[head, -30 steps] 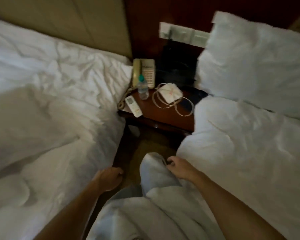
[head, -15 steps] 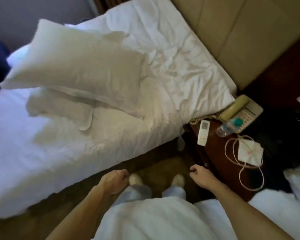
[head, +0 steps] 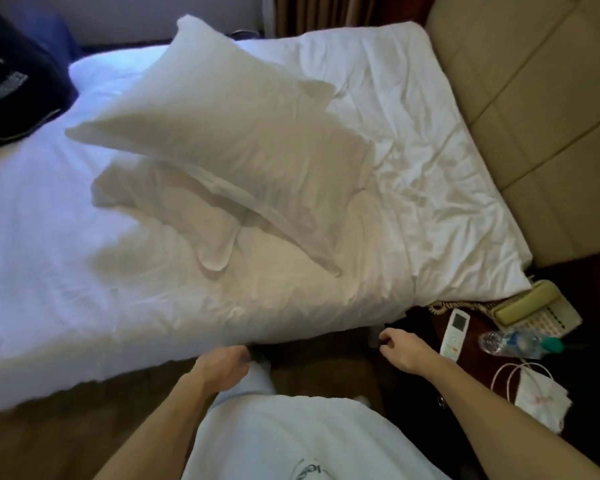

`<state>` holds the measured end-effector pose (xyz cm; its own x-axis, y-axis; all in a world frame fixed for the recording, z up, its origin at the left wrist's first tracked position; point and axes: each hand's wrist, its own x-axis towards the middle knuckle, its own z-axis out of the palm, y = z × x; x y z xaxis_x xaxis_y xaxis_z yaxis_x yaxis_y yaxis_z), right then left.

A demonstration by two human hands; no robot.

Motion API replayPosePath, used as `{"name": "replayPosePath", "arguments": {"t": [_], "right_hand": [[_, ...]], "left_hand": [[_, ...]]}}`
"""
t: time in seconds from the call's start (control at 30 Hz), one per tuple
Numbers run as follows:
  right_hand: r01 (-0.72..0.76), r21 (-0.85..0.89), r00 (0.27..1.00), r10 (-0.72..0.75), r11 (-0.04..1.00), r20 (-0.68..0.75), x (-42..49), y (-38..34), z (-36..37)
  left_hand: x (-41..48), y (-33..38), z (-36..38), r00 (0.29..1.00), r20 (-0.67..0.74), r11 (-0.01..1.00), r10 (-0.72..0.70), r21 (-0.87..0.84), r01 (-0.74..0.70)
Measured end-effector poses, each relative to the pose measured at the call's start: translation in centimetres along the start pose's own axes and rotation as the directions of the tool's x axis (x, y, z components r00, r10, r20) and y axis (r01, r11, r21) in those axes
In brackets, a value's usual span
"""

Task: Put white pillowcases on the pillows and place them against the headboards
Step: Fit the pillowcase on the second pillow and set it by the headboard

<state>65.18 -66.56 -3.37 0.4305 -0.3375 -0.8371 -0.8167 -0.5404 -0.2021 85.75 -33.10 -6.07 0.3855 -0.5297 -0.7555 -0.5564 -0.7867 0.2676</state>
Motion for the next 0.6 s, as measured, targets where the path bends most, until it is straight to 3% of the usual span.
{"name": "replayPosePath", "arguments": {"t": [0.17,0.3,0.4,0.6], "right_hand": [[0.031,-0.013,0.999,-0.031,0.999,-0.012,1.4,-9.1,-3.1],[0.036,0.056,0.998,-0.033,0.998,-0.050,2.7,-16.1,-5.8],[0.069,-0.023,0.993,-0.071,0.997,-0.098,4.0,-19.9,-7.9],[0.081,-0.148,0.992,-0.094,0.986,-0.084,7.0,-24.1,-12.5]], "left_hand": [[4.0,-5.4,-6.5,0.999,-0.033,0.996,-0.005,-0.090,0.002],[5.5,-9.1,-11.7,1.000,0.005,0.998,0.003,-0.059,-0.003],[7.2,-11.1,-15.8,1.000,0.004,1.000,0.009,-0.001,-0.009],[11.0,-12.1,-24.5,0.982,-0.191,0.999,-0.008,0.037,0.016]]}}
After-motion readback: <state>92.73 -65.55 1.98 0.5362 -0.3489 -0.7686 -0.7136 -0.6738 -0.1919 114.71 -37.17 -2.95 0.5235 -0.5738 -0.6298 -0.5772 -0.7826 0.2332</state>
